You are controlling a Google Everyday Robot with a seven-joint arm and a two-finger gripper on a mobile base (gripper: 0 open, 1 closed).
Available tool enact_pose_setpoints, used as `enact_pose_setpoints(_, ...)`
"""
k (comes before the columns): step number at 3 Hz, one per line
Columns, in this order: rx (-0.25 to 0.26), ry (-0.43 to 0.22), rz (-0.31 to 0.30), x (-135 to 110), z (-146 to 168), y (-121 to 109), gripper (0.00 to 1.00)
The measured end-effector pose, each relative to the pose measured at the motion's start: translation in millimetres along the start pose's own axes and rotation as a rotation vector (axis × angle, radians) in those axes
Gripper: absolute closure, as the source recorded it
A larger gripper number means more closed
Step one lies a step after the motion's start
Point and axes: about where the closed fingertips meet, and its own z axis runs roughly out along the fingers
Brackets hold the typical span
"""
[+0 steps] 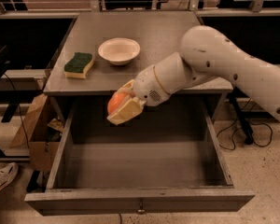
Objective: Place orange into top drawer
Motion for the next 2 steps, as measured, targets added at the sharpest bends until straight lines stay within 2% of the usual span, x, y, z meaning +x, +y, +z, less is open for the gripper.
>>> enact_pose_setpoints(1,-0.043,0.105,-0.094,-18.1,62.7,33.5,1.0)
enact_pose_setpoints(2,-0.078,0.219,-0.152,-16.8,121.1,52.2,1.0)
